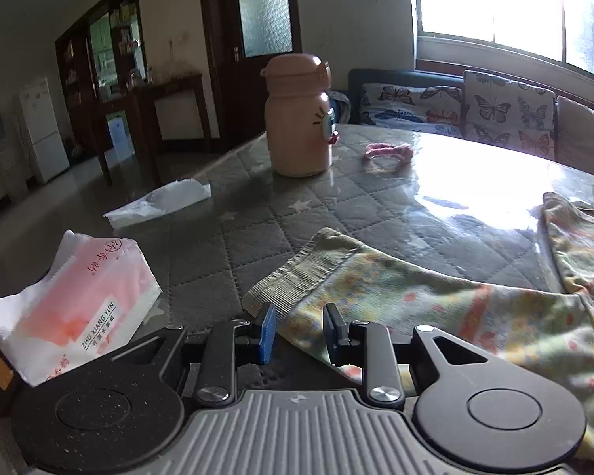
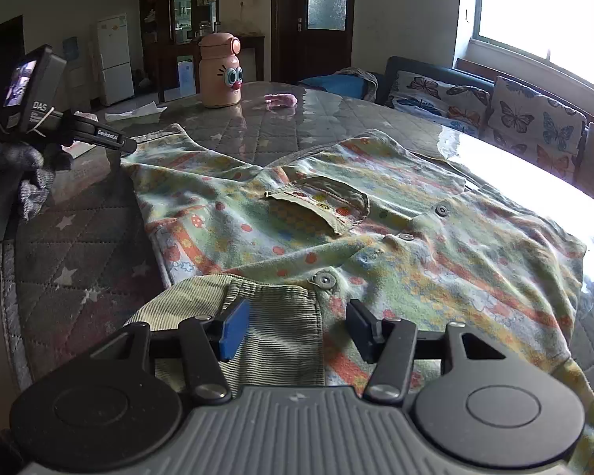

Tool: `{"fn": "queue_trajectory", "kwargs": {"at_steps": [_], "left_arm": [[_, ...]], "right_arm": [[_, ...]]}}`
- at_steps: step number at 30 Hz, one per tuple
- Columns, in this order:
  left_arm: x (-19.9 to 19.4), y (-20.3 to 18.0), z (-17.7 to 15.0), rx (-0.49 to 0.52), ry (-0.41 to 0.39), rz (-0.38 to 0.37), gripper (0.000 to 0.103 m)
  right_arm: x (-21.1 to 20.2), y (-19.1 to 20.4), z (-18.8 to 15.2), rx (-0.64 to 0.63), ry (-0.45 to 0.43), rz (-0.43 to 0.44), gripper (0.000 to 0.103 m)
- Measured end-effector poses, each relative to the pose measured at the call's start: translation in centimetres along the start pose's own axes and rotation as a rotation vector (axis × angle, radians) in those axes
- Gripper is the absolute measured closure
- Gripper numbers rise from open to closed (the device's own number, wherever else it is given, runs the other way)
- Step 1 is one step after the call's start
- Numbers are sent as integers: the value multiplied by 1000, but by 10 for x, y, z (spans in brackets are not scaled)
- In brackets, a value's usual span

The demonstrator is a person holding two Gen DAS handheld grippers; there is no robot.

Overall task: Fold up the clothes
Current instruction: 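Release the hem and smooth the shirt flat with both grippers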

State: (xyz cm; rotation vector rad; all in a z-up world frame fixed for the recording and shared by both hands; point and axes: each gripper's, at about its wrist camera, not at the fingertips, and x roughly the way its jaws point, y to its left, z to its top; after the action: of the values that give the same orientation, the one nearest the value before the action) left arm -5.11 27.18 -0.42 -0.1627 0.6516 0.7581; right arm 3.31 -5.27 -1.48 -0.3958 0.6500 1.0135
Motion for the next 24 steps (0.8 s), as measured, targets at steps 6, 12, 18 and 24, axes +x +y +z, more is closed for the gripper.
{"fn": "queue_trajectory", "kwargs": {"at_steps": [6, 12, 18, 24], "left_arm": [[18, 2, 7, 22, -1, 28, 81], [30, -8, 11, 108, -19, 102, 98], [19, 9, 15, -2, -15, 14, 94], [12, 10, 12, -43, -15, -29, 63]], "right_arm": [[1, -2, 0, 11, 2, 2, 46], [2, -5, -1, 24, 0, 5, 42], [2, -5, -1, 23, 0, 5, 42], [2, -3, 0, 17, 0, 1, 42]]}}
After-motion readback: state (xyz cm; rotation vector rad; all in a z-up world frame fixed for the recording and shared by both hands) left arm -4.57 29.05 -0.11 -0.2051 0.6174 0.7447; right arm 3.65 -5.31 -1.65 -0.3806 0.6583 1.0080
